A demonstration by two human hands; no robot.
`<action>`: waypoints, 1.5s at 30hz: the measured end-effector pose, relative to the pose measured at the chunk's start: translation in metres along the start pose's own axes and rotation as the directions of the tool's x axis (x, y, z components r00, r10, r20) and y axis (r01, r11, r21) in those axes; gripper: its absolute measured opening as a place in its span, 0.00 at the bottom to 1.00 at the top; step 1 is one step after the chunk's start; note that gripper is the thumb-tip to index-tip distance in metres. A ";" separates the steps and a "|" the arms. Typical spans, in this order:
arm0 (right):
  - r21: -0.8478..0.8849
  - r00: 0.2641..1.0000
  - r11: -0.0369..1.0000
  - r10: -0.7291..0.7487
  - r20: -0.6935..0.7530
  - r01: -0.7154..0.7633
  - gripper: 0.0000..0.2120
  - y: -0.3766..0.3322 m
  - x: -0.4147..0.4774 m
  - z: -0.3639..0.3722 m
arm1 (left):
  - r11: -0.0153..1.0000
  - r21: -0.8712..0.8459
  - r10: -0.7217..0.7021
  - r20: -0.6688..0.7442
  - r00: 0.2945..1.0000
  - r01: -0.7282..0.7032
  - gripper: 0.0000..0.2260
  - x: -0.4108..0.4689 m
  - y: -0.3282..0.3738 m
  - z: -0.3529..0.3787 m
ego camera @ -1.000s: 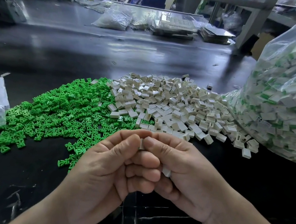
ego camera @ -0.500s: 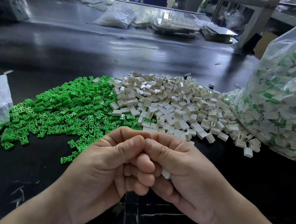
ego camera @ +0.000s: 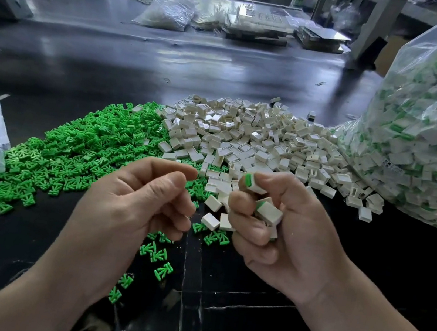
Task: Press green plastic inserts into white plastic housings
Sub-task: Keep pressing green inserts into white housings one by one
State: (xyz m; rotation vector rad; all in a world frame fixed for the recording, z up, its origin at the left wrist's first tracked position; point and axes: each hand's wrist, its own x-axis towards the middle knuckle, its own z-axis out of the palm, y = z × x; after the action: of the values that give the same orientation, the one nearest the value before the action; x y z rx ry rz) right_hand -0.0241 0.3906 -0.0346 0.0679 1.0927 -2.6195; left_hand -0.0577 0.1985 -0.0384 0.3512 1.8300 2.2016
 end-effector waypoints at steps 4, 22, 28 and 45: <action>-0.026 1.000 1.000 0.016 -0.006 -0.016 0.08 -0.001 0.001 0.000 | 0.916 0.391 0.110 -0.041 0.993 -0.086 0.08 -0.004 -0.006 0.004; 0.015 0.994 0.995 0.095 -0.062 -0.094 0.06 -0.001 0.004 -0.007 | 0.200 0.940 0.327 0.204 0.923 -0.278 0.04 0.006 -0.027 0.021; -0.183 0.979 0.968 0.147 -0.142 -0.172 0.07 0.000 0.004 -0.006 | 0.588 0.765 0.418 -0.011 0.908 -0.261 0.08 -0.003 -0.007 0.017; -0.006 0.962 0.995 0.095 -0.255 -0.100 0.14 -0.001 0.005 -0.001 | 0.103 0.970 0.231 0.193 0.954 -0.221 0.13 0.002 -0.021 0.006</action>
State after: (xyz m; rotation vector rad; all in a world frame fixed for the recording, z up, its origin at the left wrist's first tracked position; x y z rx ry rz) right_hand -0.0289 0.3904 -0.0350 0.4544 1.1629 -2.5612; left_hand -0.0567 0.2086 -0.0575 0.8944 3.1704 0.5770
